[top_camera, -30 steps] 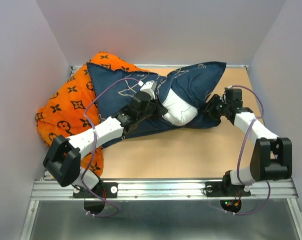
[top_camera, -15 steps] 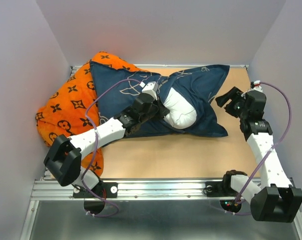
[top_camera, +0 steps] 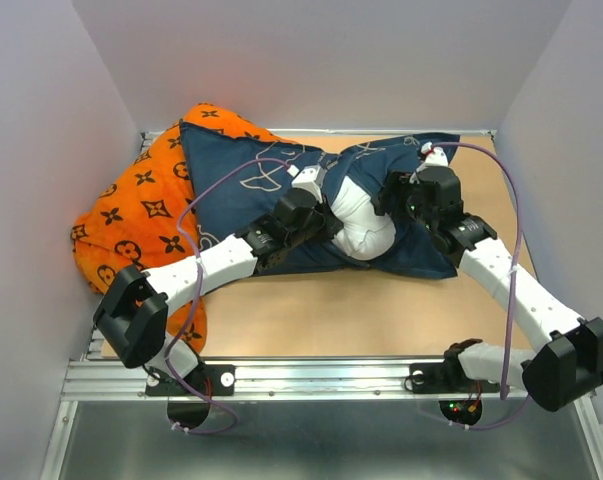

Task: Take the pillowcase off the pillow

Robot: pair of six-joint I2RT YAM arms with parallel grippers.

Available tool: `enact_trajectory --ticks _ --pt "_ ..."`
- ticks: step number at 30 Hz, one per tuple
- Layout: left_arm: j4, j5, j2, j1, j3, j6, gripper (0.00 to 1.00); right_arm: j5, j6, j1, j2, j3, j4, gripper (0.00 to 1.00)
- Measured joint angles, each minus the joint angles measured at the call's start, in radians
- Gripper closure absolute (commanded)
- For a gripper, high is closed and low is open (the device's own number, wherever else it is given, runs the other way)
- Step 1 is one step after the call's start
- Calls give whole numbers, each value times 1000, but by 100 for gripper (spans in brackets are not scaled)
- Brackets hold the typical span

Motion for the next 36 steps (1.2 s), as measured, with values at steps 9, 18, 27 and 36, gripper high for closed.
enact_trajectory --ticks 9,18,27,36 --pt "-3 -36 1 -43 8 23 100 212 1 44 66 44 -22 77" --pt "72 -66 -76 -82 -103 4 100 416 1 68 140 194 -148 91" --pt "171 -76 -229 -100 -285 -79 100 270 73 -136 228 223 -215 97" --pt "113 -76 -312 -104 -327 -123 100 -22 205 -301 369 223 -257 99"
